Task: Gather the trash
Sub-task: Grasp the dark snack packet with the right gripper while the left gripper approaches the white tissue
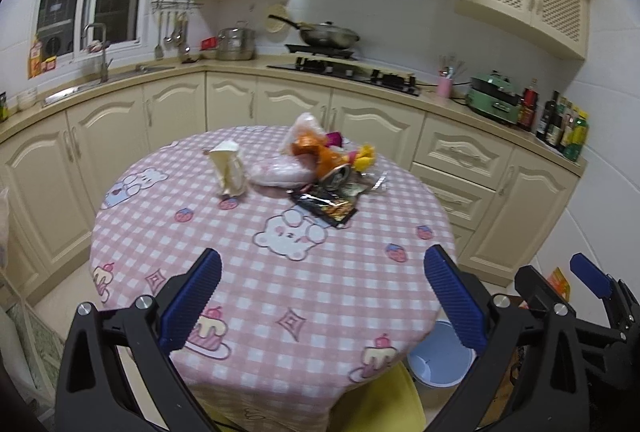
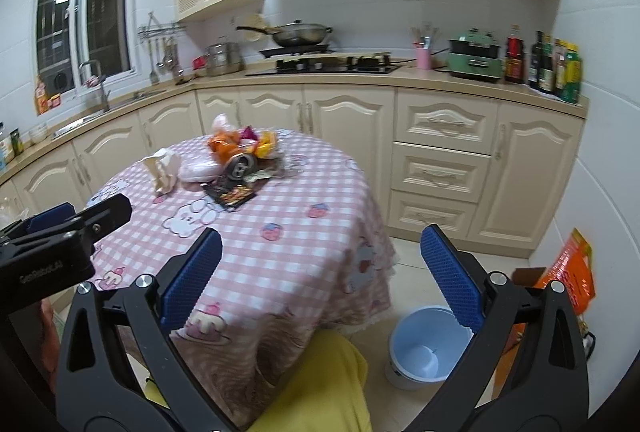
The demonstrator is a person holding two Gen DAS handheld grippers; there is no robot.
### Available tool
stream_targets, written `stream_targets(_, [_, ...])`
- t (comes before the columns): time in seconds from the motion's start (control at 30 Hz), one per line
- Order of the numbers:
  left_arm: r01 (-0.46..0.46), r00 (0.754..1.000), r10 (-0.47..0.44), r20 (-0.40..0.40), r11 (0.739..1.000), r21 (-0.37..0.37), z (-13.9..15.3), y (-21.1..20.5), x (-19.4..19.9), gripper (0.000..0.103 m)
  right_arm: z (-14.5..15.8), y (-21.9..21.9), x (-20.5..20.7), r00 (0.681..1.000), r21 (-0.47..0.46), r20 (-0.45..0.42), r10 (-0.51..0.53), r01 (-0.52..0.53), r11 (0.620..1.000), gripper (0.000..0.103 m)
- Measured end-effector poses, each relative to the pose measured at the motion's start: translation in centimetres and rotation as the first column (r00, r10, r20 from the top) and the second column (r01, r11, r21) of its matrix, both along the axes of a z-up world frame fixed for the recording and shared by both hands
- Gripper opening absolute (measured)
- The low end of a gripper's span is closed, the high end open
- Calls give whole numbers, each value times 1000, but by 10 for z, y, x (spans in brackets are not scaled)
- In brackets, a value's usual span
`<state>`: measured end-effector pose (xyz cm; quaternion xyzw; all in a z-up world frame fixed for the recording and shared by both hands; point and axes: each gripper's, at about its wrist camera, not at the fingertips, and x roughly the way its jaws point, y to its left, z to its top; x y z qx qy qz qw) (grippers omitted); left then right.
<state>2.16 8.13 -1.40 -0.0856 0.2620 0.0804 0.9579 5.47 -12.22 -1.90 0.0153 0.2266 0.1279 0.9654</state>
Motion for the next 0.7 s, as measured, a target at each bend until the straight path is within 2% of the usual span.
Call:
stream_targets(0.37, [-150, 985, 145, -90, 987, -57, -21, 68, 24, 99, -16, 69, 55, 984, 29, -99, 146, -144, 989, 97])
stream_targets(0.7, [-252, 955, 231, -185, 963, -98, -43, 123, 54, 99, -39, 121, 129, 955, 24, -222, 199, -198, 980, 97])
